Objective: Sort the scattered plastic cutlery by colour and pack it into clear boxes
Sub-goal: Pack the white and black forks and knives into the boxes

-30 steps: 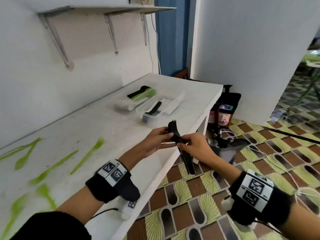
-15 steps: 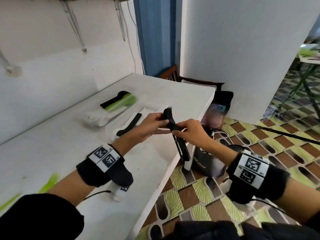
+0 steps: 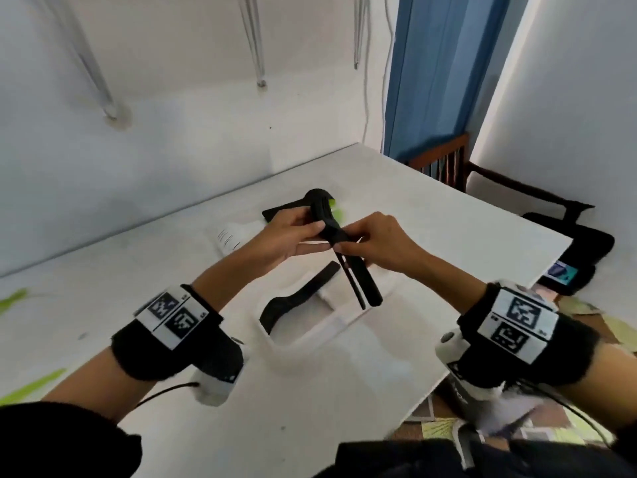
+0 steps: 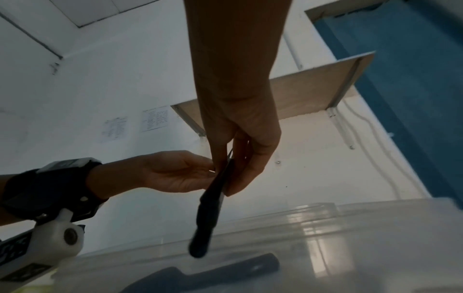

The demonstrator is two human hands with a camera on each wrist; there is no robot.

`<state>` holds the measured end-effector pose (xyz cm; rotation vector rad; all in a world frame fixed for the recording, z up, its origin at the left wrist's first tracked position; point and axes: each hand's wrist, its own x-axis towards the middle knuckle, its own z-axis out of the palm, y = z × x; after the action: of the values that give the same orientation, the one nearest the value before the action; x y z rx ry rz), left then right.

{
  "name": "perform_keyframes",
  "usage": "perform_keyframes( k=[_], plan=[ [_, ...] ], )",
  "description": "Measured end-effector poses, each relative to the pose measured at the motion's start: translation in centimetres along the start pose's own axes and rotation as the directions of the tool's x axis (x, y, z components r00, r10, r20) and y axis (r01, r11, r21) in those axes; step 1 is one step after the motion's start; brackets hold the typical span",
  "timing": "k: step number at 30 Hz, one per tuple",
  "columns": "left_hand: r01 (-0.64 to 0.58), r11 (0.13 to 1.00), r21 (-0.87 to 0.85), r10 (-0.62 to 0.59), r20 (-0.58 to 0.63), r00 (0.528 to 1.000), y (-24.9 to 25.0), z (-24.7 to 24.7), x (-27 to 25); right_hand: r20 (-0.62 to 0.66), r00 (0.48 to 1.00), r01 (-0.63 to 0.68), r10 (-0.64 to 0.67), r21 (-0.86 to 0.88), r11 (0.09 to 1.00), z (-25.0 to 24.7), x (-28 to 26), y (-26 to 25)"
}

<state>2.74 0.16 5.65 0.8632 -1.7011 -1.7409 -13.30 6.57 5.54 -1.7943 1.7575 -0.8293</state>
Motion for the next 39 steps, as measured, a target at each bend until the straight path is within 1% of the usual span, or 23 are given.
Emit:
perform_keyframes(
  k=[2, 4, 6, 8, 10, 13, 16, 18, 19, 21, 23, 25, 26, 27, 29, 30, 31, 36, 39],
  plan=[
    [0.030, 0.999, -0.037, -0.032, -0.041, 0.999, -0.3, -1.2, -0.1, 0.077, 0.997, 0.030, -0.030, 0.004, 1.000, 0.3, 1.5, 0.0],
    [0.044, 0.996, -0.080, -0.052, -0.098, 0.994, -0.5, -2.1, -0.4, 0.141, 0.988, 0.050, -0.057, 0.049, 0.998, 0.5, 2.9, 0.0],
    [0.037, 0.992, -0.124, -0.058, -0.177, 0.983, -0.5, -2.8, -0.7, 0.210, 0.975, 0.052, -0.079, 0.127, 0.990, 0.5, 4.0, 0.1],
    [0.030, 0.991, -0.128, -0.063, -0.266, 0.962, -0.4, -3.3, -1.0, 0.294, 0.951, 0.021, -0.091, 0.235, 0.972, 0.5, 5.0, 0.2],
    [0.038, 0.992, -0.118, -0.077, -0.347, 0.935, -0.6, -3.6, -1.3, 0.362, 0.925, 0.010, -0.115, 0.280, 0.960, 0.7, 5.9, 0.4],
    [0.057, 0.988, -0.143, -0.114, -0.433, 0.894, -1.6, -3.4, -2.2, 0.456, 0.879, 0.019, -0.139, 0.258, 0.966, 0.9, 7.1, 0.6],
    [0.071, 0.989, -0.130, -0.127, -0.505, 0.854, -2.4, -2.6, -3.0, 0.575, 0.805, -0.020, -0.148, 0.275, 0.961, 0.9, 8.1, 1.1],
    [0.058, 0.991, -0.122, -0.118, -0.580, 0.806, -2.4, -2.2, -3.6, 0.628, 0.762, -0.032, -0.161, 0.285, 0.958, 0.9, 8.7, 1.7],
    [0.046, 0.992, -0.119, -0.111, -0.626, 0.772, -2.3, -2.1, -4.0, 0.647, 0.743, -0.020, -0.174, 0.280, 0.960, 0.9, 9.0, 2.0],
    [0.032, 0.994, -0.100, -0.094, -0.711, 0.697, -2.0, -2.1, -4.8, 0.682, 0.704, 0.038, -0.199, 0.244, 0.969, 0.9, 9.7, 2.7],
    [0.054, 0.997, -0.050, -0.073, -0.763, 0.642, -1.6, -2.3, -5.5, 0.701, 0.675, 0.116, -0.229, 0.206, 0.972, 1.0, 10.1, 3.2],
    [0.075, 0.997, -0.003, -0.048, -0.788, 0.614, -1.2, -2.9, -6.1, 0.688, 0.657, 0.278, -0.307, 0.157, 0.947, 1.1, 10.2, 3.2],
    [0.081, 0.997, 0.009, -0.042, -0.794, 0.606, -0.8, -3.3, -6.3, 0.686, 0.633, 0.381, -0.359, 0.129, 0.916, 1.1, 10.1, 3.1],
    [0.085, 0.996, 0.020, -0.035, -0.800, 0.599, -0.5, -3.7, -6.4, 0.695, 0.591, 0.481, -0.409, 0.103, 0.870, 1.2, 9.9, 3.0],
    [0.090, 0.995, 0.036, -0.025, -0.802, 0.596, 0.0, -4.3, -6.4, 0.736, 0.491, 0.648, -0.467, 0.050, 0.760, 1.6, 9.0, 2.7],
    [0.092, 0.995, 0.034, -0.028, -0.794, 0.607, 0.0, -4.5, -6.3, 0.749, 0.460, 0.698, -0.477, 0.028, 0.716, 2.0, 8.7, 2.6],
    [0.096, 0.995, 0.030, -0.037, -0.778, 0.627, 0.0, -4.5, -6.0, 0.751, 0.450, 0.724, -0.484, 0.011, 0.690, 2.5, 8.3, 2.6],
    [0.141, 0.990, 0.006, -0.101, -0.662, 0.742, -1.3, -4.4, -4.6, 0.741, 0.478, 0.759, -0.472, -0.077, 0.647, 4.7, 6.7, 2.5],
    [0.150, 0.989, 0.000, -0.120, -0.603, 0.789, -2.2, -4.6, -4.2, 0.724, 0.502, 0.792, -0.472, -0.167, 0.587, 5.6, 6.0, 2.5]
  ],
)
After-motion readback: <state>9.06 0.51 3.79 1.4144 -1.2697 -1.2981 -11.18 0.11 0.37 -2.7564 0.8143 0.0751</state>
